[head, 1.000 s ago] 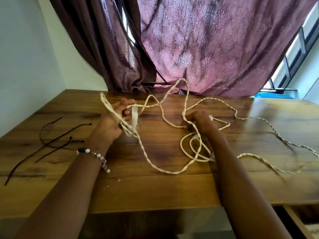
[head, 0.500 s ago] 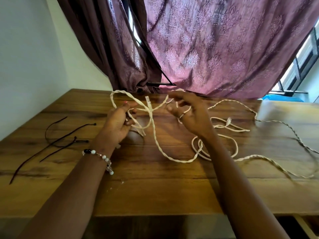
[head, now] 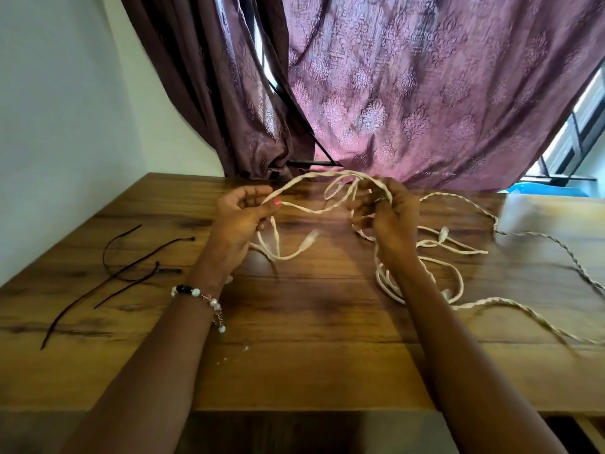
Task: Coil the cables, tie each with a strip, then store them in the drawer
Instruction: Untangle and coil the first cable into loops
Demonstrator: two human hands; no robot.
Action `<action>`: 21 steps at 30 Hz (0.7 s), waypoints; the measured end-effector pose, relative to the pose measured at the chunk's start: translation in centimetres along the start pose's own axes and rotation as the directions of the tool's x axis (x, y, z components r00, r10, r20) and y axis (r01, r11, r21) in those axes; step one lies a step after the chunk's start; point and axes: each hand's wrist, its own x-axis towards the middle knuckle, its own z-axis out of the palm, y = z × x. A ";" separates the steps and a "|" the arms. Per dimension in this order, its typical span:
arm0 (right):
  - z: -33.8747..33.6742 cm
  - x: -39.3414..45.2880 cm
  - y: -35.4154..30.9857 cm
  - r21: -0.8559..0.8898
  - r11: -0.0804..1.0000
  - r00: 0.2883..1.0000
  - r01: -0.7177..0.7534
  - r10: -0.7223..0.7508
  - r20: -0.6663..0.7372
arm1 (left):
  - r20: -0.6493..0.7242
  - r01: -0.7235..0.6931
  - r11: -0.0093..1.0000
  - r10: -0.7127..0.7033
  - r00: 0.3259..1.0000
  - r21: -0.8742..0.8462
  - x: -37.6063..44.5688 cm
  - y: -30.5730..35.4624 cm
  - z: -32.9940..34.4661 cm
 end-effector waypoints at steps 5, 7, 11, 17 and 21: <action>-2.2 1.2 -1.1 -0.011 0.996 0.996 0.085 -0.085 -0.008 | 0.008 0.014 0.998 -0.014 1.000 0.054 0.0 0.0 -0.7; -2.8 1.7 -0.9 -0.120 0.976 0.983 0.185 -0.184 0.019 | 0.091 0.085 0.987 -0.073 0.993 -0.136 0.2 0.3 -1.1; -3.1 2.2 1.2 -0.547 0.777 0.932 0.312 -0.362 0.018 | 0.473 0.268 0.809 0.015 0.881 -0.524 0.1 0.8 -1.6; -1.5 0.8 1.7 -0.970 0.035 0.947 0.239 -0.229 0.225 | 0.575 0.168 0.804 0.245 0.780 -0.571 -0.8 1.6 -0.9; -0.6 -0.5 0.4 -0.907 -0.214 0.921 0.363 -0.064 0.384 | 0.364 -0.056 0.861 0.272 0.890 -0.506 -0.4 1.7 -0.9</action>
